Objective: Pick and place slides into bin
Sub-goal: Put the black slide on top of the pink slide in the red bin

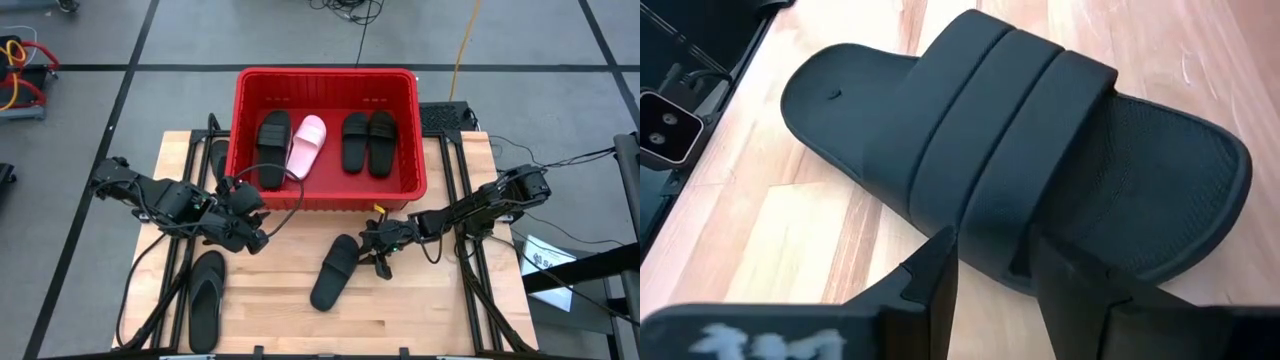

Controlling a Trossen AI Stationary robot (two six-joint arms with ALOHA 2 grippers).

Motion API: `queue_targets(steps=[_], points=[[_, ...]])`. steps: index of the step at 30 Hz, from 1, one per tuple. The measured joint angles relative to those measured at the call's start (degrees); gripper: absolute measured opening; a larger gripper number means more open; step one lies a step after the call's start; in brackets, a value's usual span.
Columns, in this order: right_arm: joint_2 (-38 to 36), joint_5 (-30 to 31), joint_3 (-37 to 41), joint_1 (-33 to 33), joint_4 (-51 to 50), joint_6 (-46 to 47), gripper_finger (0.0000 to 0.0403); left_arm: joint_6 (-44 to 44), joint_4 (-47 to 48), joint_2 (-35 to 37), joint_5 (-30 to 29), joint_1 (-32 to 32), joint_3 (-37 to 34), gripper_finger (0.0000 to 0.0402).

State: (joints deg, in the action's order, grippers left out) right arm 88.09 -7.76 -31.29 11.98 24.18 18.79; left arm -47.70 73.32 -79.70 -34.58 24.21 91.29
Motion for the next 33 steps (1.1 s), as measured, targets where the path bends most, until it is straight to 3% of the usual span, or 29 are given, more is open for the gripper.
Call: queue_targets(steps=[17,29,33], points=[[0.52,0.01,0.00,0.05,-0.02,-1.12,0.0114,0.70,-0.02,0.00,0.02,0.00,0.00,0.0106],[9.42,-5.98,0.04,0.40,16.93,0.07,0.0114,0.70,-0.39,0.00,0.02,0.00,0.00,0.0106],[9.62,-5.77,0.07,0.40,16.75,0.61,0.0114,0.72,-0.39,0.00,0.04,0.00,0.00,0.0106]])
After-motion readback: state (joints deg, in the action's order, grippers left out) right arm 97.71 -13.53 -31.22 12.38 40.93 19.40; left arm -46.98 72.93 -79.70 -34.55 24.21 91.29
